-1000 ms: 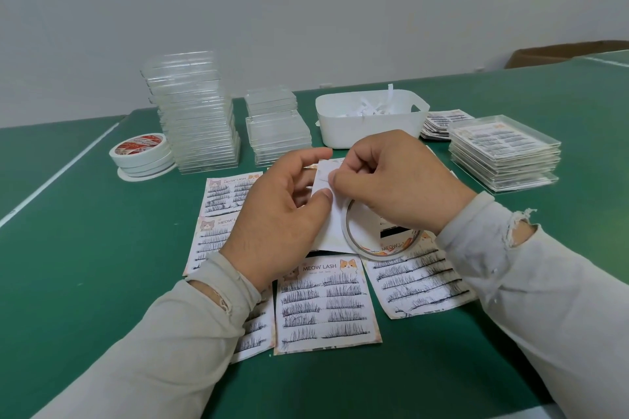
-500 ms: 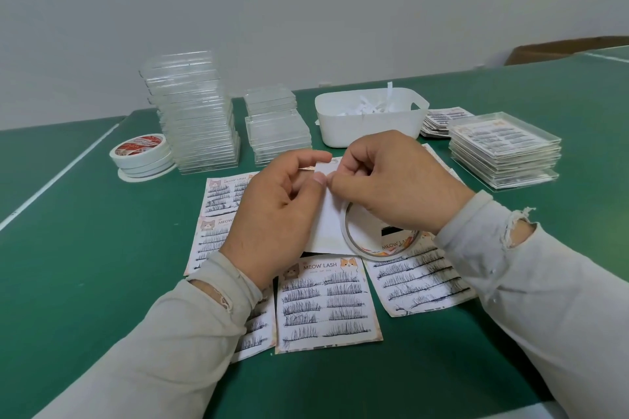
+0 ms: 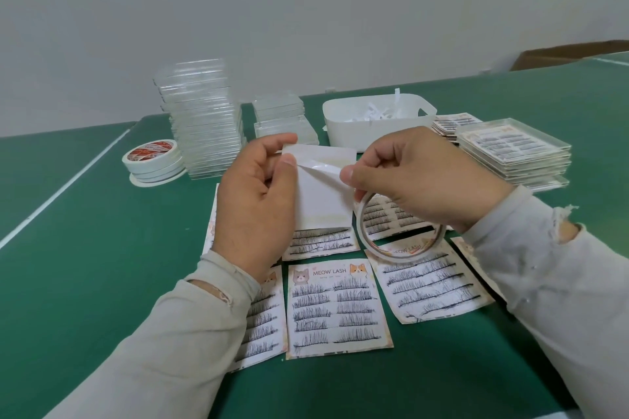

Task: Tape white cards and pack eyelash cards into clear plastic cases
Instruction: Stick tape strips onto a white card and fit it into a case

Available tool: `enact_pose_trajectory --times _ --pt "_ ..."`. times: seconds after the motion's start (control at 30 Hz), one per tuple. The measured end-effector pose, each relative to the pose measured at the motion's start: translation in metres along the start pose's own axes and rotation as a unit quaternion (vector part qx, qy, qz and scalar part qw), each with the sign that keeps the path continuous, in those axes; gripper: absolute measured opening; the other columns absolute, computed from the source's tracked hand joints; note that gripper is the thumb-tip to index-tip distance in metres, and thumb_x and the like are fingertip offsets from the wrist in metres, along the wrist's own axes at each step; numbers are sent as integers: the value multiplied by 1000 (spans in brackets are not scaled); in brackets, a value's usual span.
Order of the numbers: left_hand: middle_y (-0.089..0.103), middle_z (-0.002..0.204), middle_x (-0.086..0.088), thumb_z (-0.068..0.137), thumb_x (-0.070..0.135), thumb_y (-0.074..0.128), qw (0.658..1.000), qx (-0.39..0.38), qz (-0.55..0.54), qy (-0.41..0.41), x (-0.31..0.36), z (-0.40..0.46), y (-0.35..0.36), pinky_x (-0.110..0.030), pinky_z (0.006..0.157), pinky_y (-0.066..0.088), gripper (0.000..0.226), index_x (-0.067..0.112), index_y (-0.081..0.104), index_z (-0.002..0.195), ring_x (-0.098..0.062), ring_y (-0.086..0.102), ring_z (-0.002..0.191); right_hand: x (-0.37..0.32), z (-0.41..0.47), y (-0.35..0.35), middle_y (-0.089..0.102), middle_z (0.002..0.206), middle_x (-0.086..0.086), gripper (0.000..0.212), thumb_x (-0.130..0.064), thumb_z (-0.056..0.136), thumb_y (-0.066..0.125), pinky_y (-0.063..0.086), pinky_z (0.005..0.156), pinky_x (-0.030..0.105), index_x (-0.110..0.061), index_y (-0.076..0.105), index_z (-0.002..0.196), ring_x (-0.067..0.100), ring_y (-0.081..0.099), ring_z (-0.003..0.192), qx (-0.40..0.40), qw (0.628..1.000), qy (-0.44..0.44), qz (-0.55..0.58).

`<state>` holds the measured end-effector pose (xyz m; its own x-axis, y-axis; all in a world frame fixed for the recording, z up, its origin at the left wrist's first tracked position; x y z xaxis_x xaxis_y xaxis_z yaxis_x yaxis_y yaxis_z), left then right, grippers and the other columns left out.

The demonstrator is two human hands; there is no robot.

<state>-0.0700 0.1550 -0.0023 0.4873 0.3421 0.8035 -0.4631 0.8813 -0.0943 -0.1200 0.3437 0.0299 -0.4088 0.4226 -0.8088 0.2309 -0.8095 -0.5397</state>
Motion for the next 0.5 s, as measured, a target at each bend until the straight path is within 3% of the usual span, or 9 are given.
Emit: enact_pose_trajectory --times 0.07,0.23,0.5 --pt "58 61 26 103 8 54 1000 0 -1 0 0 0 1 -8 55 42 24 27 66 112 6 52 57 1 1 1 75 67 -6 31 -41 86 77 37 43 12 -12 74 75 0 45 40 24 1000 -2 -5" --pt "59 61 27 103 7 54 1000 -1 2 4 1 -1 2 -7 58 42 24 26 66 112 7 53 58 5 2 4 58 45 -17 37 -38 87 78 30 39 7 -4 70 74 1 44 34 51 999 -6 -7" --pt "58 58 29 102 2 53 1000 -12 -9 14 4 -4 7 -3 56 40 22 14 65 116 9 54 56 10 5 1 55 43 -14 33 -40 85 78 31 39 9 -11 68 72 1 46 35 83 996 17 -34"
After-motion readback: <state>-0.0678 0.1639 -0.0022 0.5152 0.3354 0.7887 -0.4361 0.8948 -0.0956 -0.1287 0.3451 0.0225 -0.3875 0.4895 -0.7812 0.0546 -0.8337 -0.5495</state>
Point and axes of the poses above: each hand's wrist, its own z-axis towards the middle knuckle, its own y-axis out of the palm, x = y × z, the point moved 3 cm from there along z, towards the middle knuckle
